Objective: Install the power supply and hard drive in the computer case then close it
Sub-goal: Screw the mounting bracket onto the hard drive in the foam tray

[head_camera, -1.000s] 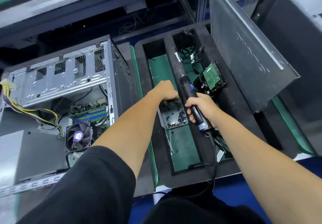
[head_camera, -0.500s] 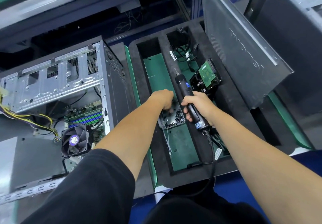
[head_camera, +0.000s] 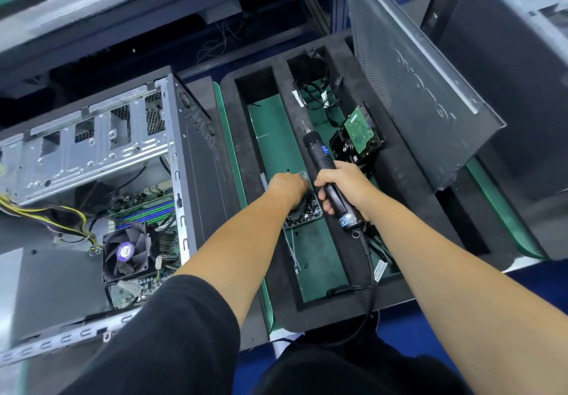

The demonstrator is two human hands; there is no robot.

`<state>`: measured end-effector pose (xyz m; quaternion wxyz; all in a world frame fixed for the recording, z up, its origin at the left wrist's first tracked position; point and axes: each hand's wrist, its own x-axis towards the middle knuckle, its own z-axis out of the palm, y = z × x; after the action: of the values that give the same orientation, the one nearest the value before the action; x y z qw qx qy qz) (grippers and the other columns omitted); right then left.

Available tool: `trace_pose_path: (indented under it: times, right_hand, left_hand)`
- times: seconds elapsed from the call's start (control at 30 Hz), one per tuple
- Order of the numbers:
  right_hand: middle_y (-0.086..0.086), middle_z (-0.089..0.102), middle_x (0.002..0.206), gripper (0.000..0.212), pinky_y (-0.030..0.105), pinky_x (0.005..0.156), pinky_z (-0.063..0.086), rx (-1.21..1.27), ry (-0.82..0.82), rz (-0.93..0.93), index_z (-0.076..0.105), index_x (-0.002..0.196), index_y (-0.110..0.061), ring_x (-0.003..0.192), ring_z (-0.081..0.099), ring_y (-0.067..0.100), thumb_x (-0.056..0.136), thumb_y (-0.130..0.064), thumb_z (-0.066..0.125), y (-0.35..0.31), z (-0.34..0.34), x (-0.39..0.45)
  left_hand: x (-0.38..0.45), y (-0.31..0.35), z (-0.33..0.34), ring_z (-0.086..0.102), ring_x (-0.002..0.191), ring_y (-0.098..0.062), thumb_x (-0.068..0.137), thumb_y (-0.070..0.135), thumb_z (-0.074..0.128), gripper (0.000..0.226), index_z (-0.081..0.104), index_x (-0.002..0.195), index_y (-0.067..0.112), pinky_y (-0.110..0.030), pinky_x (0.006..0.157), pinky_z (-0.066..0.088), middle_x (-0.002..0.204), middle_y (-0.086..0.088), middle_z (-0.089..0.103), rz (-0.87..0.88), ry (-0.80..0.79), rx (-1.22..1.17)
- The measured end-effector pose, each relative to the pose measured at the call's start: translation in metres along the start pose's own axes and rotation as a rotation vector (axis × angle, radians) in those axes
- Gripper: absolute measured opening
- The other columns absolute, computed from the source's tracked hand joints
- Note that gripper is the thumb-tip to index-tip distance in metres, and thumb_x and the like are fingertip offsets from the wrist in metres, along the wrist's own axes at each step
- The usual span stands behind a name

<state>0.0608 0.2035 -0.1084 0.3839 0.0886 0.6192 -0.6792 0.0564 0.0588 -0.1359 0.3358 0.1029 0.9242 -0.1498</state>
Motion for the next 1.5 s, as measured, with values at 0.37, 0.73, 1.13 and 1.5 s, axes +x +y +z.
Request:
trace_pose_path:
  times: [0.37, 0.73, 1.13, 1.5]
  right_hand:
    - [0.014, 0.055, 0.058, 0.013, 0.026, 0.041, 0.042, 0.006, -0.010, 0.008, 0.050, 0.084, -0.006, 0.041, 0.048, 0.023, 0.078, 0.000, 0.059, -0.002, 0.000, 0.000]
    - [0.011, 0.056, 0.056, 0.013, 0.027, 0.042, 0.043, 0.002, -0.027, 0.015, 0.051, 0.087, -0.007, 0.041, 0.049, 0.023, 0.078, -0.003, 0.060, 0.000, -0.002, 0.001]
    - [0.012, 0.056, 0.057, 0.012, 0.028, 0.042, 0.042, 0.001, -0.020, 0.012, 0.050, 0.085, -0.007, 0.042, 0.048, 0.023, 0.079, -0.002, 0.060, 0.000, -0.002, 0.001]
    - [0.012, 0.056, 0.057, 0.013, 0.027, 0.042, 0.042, 0.021, -0.046, 0.022, 0.050, 0.086, -0.007, 0.041, 0.048, 0.023, 0.079, -0.002, 0.060, -0.001, -0.005, 0.003]
  left_hand:
    - [0.000, -0.004, -0.003, 0.052, 0.081, -0.024, 0.083, 0.017, 0.060, 0.032, 0.057, 0.114, 0.011, -0.031, 0.067, 0.046, 0.100, -0.004, 0.057, 0.045, -0.119, -0.142]
    - [0.002, -0.008, -0.002, 0.058, 0.097, -0.031, 0.085, -0.003, 0.049, 0.035, 0.053, 0.120, 0.003, -0.037, 0.075, 0.045, 0.117, -0.012, 0.056, -0.074, -0.030, -0.218]
    - [0.001, -0.008, -0.002, 0.059, 0.104, -0.035, 0.084, -0.004, 0.049, 0.036, 0.054, 0.119, 0.004, -0.040, 0.073, 0.042, 0.118, -0.013, 0.057, -0.140, 0.080, -0.214]
    - [0.005, -0.016, -0.007, 0.060, 0.098, -0.035, 0.085, -0.001, 0.049, 0.031, 0.053, 0.116, 0.002, -0.037, 0.070, 0.044, 0.113, -0.016, 0.057, -0.096, 0.144, -0.181]
